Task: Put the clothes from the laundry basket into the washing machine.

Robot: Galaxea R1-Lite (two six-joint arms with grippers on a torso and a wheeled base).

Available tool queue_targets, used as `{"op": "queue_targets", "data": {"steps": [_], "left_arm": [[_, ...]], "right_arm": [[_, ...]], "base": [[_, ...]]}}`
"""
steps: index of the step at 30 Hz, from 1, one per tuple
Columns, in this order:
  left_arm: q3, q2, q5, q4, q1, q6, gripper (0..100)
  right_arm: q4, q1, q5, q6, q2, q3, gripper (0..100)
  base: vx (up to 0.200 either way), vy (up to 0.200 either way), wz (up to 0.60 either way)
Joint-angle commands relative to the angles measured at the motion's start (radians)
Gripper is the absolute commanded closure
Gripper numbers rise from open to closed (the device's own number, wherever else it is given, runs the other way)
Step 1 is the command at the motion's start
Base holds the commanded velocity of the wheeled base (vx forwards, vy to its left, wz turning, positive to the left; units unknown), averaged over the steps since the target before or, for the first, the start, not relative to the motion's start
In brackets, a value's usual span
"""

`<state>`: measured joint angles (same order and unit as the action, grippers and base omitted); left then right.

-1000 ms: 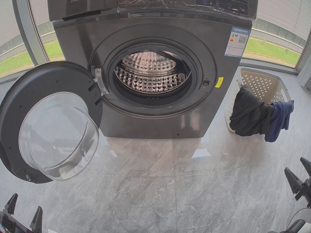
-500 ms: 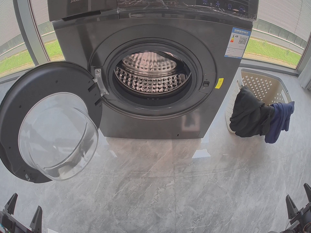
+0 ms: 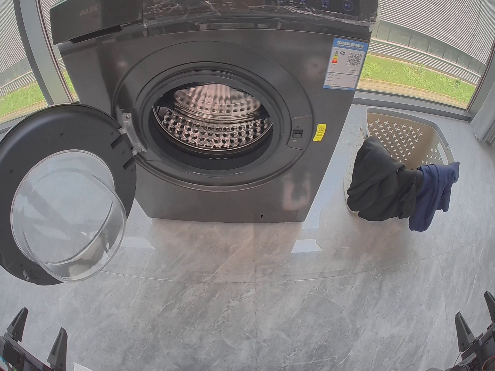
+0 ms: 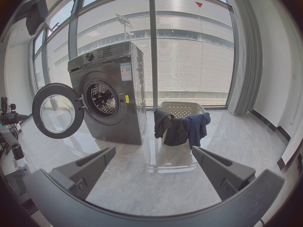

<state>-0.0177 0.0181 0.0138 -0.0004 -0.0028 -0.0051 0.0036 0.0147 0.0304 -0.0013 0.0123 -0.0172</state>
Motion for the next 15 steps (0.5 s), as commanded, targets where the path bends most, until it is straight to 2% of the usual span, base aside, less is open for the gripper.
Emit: {"op": "queue_targets", "data": {"steps": [1, 9, 15], "left_arm": [[0.018, -0.017, 0.000, -0.001, 0.000, -0.001, 0], [0.018, -0.017, 0.000, -0.001, 0.000, -0.001, 0], [0.018, -0.017, 0.000, -0.001, 0.000, -0.001, 0]], "right_arm": [[-0.001, 0.001, 0.000, 0.000, -0.012, 0.017, 0], [-0.001, 0.001, 0.000, 0.000, -0.012, 0.017, 0], [-0.001, 0.001, 0.000, 0.000, -0.012, 0.017, 0]], "base": [[0.000, -0.200, 0.00], [0.000, -0.200, 0.00], [0.000, 0.000, 0.00]]}}
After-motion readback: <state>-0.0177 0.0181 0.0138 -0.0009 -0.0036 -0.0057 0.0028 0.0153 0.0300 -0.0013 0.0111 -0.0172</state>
